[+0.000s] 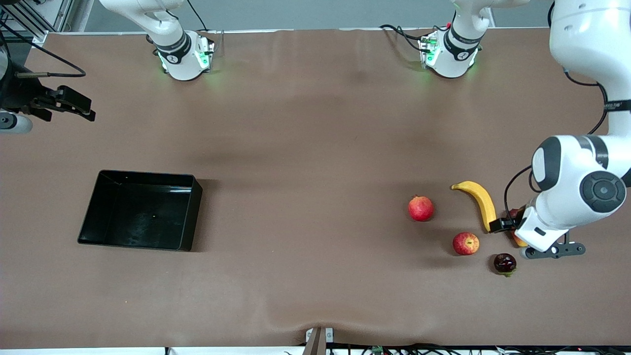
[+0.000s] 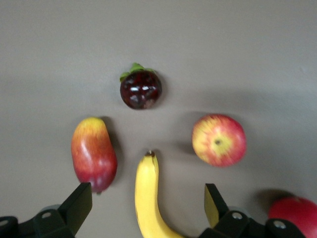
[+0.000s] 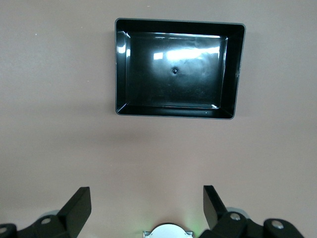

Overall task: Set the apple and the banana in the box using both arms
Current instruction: 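Lower the left gripper and close it around the red apple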

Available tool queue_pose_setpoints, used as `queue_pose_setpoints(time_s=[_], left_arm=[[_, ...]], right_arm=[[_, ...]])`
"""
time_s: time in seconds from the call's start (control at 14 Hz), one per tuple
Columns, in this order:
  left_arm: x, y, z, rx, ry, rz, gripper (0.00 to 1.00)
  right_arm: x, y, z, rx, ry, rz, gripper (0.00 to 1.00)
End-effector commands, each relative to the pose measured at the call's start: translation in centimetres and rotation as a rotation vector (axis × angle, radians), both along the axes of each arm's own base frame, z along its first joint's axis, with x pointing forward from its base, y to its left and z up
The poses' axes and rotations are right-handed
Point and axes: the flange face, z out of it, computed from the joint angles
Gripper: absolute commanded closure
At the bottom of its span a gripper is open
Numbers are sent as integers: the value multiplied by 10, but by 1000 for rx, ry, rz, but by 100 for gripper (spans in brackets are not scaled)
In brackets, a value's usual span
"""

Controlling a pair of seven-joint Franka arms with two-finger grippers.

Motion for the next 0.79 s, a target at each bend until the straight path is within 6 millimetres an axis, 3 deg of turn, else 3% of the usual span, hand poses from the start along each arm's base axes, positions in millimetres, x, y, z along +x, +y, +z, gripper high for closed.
queue_pose_setpoints(time_s=[0.0,0.36,0.5,0.71], left_arm=[[9,19,-19,-30,-18,43,0],[26,15,-31,-59,-54,54,0],[27,14,-44,-61,-53,52,0],[29,8,-45,-124,-57,83,0]], right_arm=[[0,-1,4,-15,-1,-14,0],[-1,0,3,-15,3,-13,0],[-1,0,3,-15,3,-13,0],[-1,0,3,-15,6,-12,0]])
